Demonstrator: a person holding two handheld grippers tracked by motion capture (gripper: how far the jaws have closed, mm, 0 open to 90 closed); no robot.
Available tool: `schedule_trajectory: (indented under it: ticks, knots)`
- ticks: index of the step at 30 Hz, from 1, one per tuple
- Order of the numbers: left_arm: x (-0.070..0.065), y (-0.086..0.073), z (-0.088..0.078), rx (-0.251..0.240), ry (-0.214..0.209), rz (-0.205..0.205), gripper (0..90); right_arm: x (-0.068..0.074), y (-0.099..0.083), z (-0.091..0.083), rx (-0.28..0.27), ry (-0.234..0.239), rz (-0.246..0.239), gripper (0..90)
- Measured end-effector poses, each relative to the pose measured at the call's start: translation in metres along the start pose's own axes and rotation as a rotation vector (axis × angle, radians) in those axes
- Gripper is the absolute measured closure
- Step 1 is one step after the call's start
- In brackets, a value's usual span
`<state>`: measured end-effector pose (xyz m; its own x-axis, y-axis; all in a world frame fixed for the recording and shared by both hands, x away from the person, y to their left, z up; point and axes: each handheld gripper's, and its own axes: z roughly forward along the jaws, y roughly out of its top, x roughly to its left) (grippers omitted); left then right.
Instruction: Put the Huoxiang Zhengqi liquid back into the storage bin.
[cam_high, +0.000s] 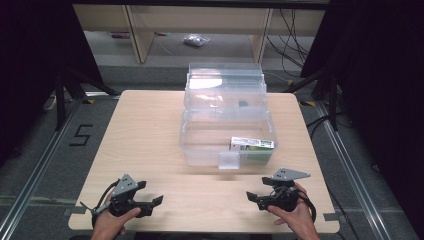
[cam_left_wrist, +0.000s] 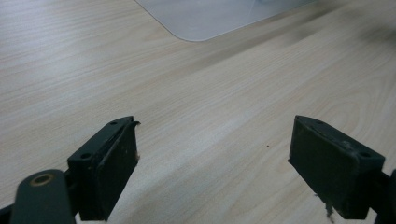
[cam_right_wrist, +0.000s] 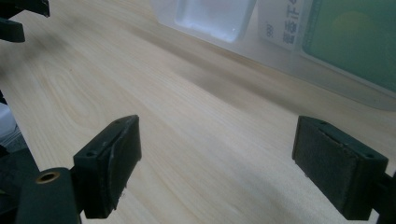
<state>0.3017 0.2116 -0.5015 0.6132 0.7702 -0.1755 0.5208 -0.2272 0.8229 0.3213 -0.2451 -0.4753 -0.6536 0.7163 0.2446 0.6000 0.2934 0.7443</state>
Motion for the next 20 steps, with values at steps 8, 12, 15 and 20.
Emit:
schedule_trajectory:
  ticks: [8, 12, 15, 20]
  knots:
    - [-0.0002, -0.0002, 0.0001, 0.011, 0.001, 0.005, 14.8, -0.0012, -0.0092, -0.0037, -0.004, -0.012, 0.006, 16.5]
    - [-0.0002, -0.0002, 0.0000, 0.013, 0.004, 0.005, 14.8, -0.0033, -0.0109, -0.0042, -0.011, -0.037, 0.007, 16.5]
    - [-0.0003, -0.0003, 0.0001, 0.015, 0.006, 0.006, 14.8, -0.0030, -0.0106, -0.0055, -0.009, -0.024, 0.021, 16.5]
    - [-0.0009, -0.0003, 0.0008, 0.009, 0.005, -0.002, 14.8, -0.0039, -0.0109, -0.0065, -0.021, -0.033, 0.028, 16.5]
